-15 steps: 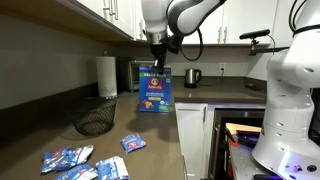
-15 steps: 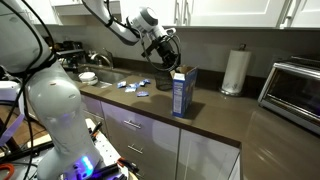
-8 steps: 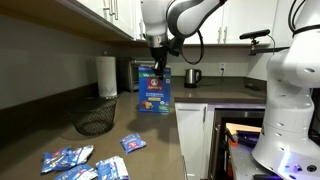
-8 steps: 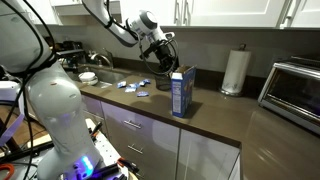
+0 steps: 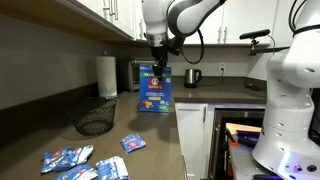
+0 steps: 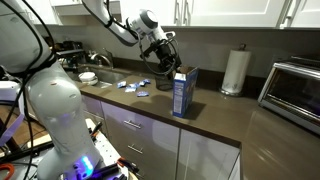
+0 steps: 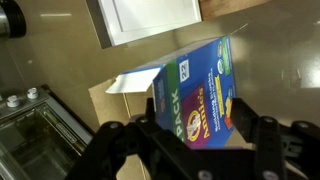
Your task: Move the blue box to the left and make it stand
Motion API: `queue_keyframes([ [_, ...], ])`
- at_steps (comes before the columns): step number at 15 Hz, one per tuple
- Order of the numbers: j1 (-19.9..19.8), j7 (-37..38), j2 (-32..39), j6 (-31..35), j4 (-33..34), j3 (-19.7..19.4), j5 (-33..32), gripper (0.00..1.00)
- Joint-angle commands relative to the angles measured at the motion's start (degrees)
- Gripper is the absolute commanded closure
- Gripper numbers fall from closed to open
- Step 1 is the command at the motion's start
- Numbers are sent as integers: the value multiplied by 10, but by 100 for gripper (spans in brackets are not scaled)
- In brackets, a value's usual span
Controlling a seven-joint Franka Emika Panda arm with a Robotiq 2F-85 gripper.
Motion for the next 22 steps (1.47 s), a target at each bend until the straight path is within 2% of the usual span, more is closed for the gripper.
queue_keyframes([
  [1,-2,-22,-14,0,0,-3,12,29],
  [8,-4,-11,-30,-3,-3,3,1,25],
  [12,-3,-12,-44,-2,-7,5,3,28],
  [17,-2,-15,-73,2,-16,6,6,25],
  [19,4,-35,-90,4,-21,1,25,22],
  [22,20,-127,-113,-2,-22,-18,104,20],
])
